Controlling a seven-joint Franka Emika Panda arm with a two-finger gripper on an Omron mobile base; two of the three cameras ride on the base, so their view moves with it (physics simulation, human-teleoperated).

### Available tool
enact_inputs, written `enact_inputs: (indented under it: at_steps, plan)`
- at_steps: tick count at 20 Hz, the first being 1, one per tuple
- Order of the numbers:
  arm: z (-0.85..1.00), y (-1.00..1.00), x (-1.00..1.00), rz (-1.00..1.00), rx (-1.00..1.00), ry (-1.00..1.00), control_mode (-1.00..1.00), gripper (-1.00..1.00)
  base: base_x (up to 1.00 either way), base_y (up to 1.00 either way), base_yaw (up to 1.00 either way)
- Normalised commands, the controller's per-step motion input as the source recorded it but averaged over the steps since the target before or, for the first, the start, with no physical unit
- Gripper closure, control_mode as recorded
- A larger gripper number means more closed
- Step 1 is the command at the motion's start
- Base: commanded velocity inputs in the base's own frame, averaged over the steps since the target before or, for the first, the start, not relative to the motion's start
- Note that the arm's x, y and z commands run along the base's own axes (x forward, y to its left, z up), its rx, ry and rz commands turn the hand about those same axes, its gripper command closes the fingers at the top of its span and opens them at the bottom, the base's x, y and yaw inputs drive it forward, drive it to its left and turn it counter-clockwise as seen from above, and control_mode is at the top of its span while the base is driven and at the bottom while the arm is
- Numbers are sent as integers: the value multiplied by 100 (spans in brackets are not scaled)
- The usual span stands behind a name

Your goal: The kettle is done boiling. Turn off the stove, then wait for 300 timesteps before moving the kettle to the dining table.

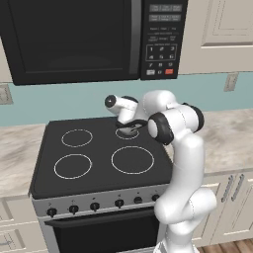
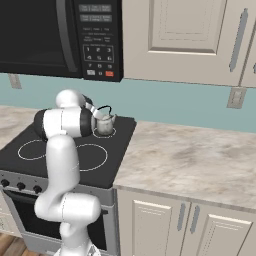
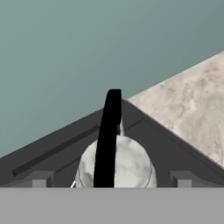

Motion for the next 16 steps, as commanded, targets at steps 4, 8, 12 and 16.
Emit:
enact_inputs:
  at_steps: [4,8,12,16]
  plan:
    - [-7,0,1,0,1,-1,-100,100,0,0,0]
    - [-10,0,0,0,3,0,-100,100,0,0,0]
    - [-7,0,1,0,2,0,-100,100,0,0,0]
    - [-8,0,1,0,3,0,-100,100,0,0,0]
